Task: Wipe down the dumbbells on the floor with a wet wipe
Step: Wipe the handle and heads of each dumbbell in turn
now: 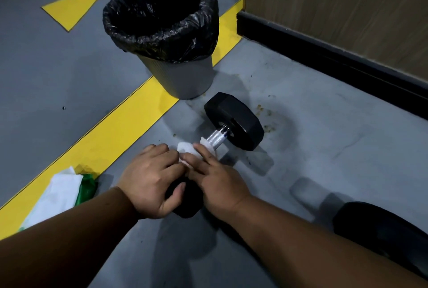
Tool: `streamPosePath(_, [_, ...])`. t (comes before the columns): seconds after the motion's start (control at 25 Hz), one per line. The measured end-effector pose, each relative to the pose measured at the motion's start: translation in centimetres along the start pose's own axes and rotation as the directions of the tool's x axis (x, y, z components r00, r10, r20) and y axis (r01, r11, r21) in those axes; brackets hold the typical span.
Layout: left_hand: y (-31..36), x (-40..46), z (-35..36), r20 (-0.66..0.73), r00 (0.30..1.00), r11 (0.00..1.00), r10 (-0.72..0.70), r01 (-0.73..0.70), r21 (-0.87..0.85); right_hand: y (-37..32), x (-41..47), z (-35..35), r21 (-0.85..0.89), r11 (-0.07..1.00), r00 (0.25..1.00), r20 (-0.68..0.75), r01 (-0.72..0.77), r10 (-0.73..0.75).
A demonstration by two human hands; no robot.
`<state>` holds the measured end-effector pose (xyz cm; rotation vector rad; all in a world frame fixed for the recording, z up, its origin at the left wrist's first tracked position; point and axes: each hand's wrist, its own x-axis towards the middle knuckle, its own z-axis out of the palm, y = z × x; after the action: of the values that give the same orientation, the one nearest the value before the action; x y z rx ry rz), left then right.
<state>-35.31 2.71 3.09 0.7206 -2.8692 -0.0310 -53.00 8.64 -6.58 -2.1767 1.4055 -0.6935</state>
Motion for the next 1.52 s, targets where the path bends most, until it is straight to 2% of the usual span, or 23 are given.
streamPosePath(0.08, [0.1,0.0,-0.1,0.000,1.000,1.000,-0.003,0.003,0.003,1.4,0.6,-1.4,-0.053,0.997,0.997,-0.038,0.063,-0.065])
streamPosePath(0.12, [0.1,0.0,0.0,-0.002,1.000,1.000,-0.005,0.005,0.008,2.5,1.0,-2.0,-0.035,0.999,0.998,-0.060,0.019,-0.021])
streamPosePath(0.2, [0.3,0.0,0.0,-0.008,1.000,1.000,-0.007,0.007,0.023,3.6,1.8,-2.8,0.020,0.986,0.979,-0.116,-0.168,0.170])
streamPosePath(0.28, [0.6,0.0,0.1,-0.021,1.000,0.999,0.003,-0.002,0.032,2.5,1.5,-2.2,0.002,0.977,0.966,-0.152,-0.213,0.211])
streamPosePath(0.44, [1.4,0.0,0.3,-0.038,0.999,0.999,0.026,-0.025,0.034,0.4,-0.8,0.2,-0.018,1.000,1.000,-0.008,0.014,-0.014])
streamPosePath(0.52, [1.2,0.0,0.5,-0.044,0.999,0.999,0.022,-0.021,0.026,0.9,-0.5,-0.8,-0.057,0.995,0.995,-0.050,0.081,-0.084])
streamPosePath(0.6, [0.8,-0.1,0.4,-0.047,0.999,1.000,0.012,-0.011,0.023,1.9,0.2,-2.1,-0.098,0.993,0.991,-0.109,0.066,-0.077])
streamPosePath(0.72, [0.6,-0.1,0.4,-0.060,0.998,1.000,0.002,-0.001,0.025,2.7,0.7,-2.5,-0.043,0.997,0.976,-0.209,-0.065,0.055])
streamPosePath(0.8, [1.4,0.0,0.5,-0.066,0.998,1.000,0.010,-0.008,0.029,2.1,-0.1,-0.9,-0.021,0.997,0.982,-0.174,-0.074,0.069])
streamPosePath(0.92, [2.9,0.1,0.6,-0.093,0.995,0.999,0.039,-0.036,0.033,1.0,-1.7,0.3,-0.065,0.993,0.995,-0.007,0.102,-0.103])
streamPosePath(1.0, [3.7,0.2,0.7,-0.104,0.994,0.999,0.043,-0.041,0.021,1.4,-2.1,-1.2,-0.150,0.969,0.980,-0.020,0.195,-0.200])
streamPosePath(1.04, [4.0,0.1,0.8,-0.103,0.994,0.999,0.044,-0.042,0.018,2.1,-1.9,-2.1,-0.158,0.969,0.979,-0.038,0.191,-0.199])
streamPosePath(1.08, [4.2,0.1,0.8,-0.101,0.994,0.999,0.045,-0.043,0.019,2.7,-1.5,-2.9,-0.156,0.979,0.987,-0.073,0.129,-0.142])
streamPosePath(1.16, [4.3,0.0,0.9,-0.088,0.995,0.999,0.040,-0.038,0.026,3.8,-0.5,-3.2,-0.094,0.992,0.984,-0.165,-0.085,0.069])
streamPosePath(1.24, [4.4,0.0,1.0,-0.089,0.996,0.999,0.030,-0.027,0.028,2.6,-0.4,-1.9,-0.133,0.977,0.977,-0.155,-0.165,0.144])
streamPosePath(1.4, [5.7,0.1,1.2,-0.133,0.991,0.999,0.034,-0.029,0.036,0.4,-3.1,-0.1,-0.066,0.993,0.995,-0.020,0.094,-0.095])
streamPosePath(1.44, [6.1,0.1,1.3,-0.133,0.990,0.999,0.039,-0.033,0.040,0.8,-3.2,-0.8,-0.112,0.984,0.990,-0.016,0.135,-0.138])
streamPosePath(1.52, [6.4,0.1,1.5,-0.126,0.991,0.999,0.036,-0.030,0.046,2.5,-2.9,-2.6,-0.194,0.973,0.988,-0.067,0.124,-0.140])
